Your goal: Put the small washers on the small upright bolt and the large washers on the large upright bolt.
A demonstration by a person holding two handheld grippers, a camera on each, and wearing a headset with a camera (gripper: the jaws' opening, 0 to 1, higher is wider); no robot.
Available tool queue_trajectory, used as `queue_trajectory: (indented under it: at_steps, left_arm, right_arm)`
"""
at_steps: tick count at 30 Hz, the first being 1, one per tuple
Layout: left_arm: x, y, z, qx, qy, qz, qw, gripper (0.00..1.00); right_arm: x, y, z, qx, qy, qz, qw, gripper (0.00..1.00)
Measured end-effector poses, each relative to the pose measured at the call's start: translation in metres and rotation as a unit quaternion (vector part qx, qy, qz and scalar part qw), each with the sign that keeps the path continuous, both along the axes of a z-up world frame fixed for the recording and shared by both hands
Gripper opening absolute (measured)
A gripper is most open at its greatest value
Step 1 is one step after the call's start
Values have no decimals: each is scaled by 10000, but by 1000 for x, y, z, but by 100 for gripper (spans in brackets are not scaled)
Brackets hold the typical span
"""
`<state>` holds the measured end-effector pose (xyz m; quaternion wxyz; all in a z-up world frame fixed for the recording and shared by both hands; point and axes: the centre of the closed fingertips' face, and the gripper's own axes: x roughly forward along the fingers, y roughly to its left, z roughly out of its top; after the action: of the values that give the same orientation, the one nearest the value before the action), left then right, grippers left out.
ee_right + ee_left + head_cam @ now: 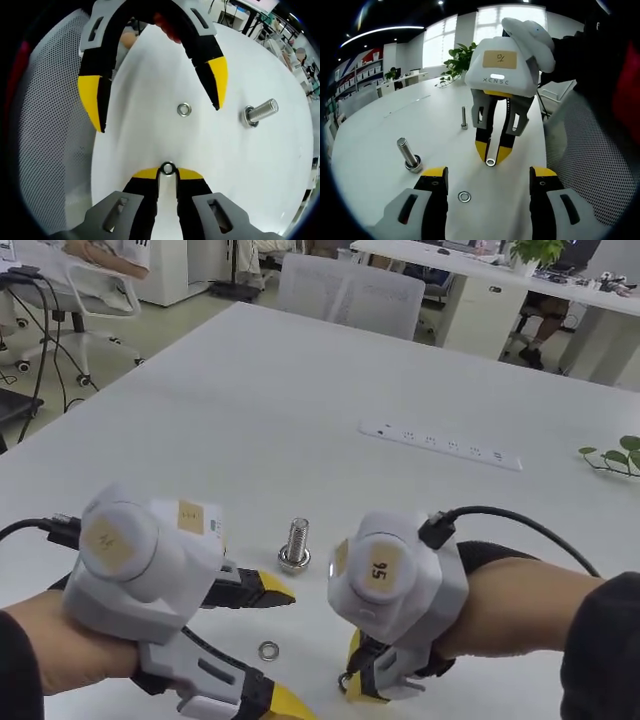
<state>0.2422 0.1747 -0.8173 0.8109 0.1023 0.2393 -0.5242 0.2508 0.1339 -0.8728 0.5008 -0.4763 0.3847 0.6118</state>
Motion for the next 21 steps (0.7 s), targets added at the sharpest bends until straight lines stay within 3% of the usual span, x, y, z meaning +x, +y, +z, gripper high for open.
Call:
queue_trajectory:
  at_steps: [21]
  left_arm:
    - [-3,-1,-3,18,30,-17,10000,65]
  right_arm:
    - [9,-26,8,58,-39,-452,9990,13]
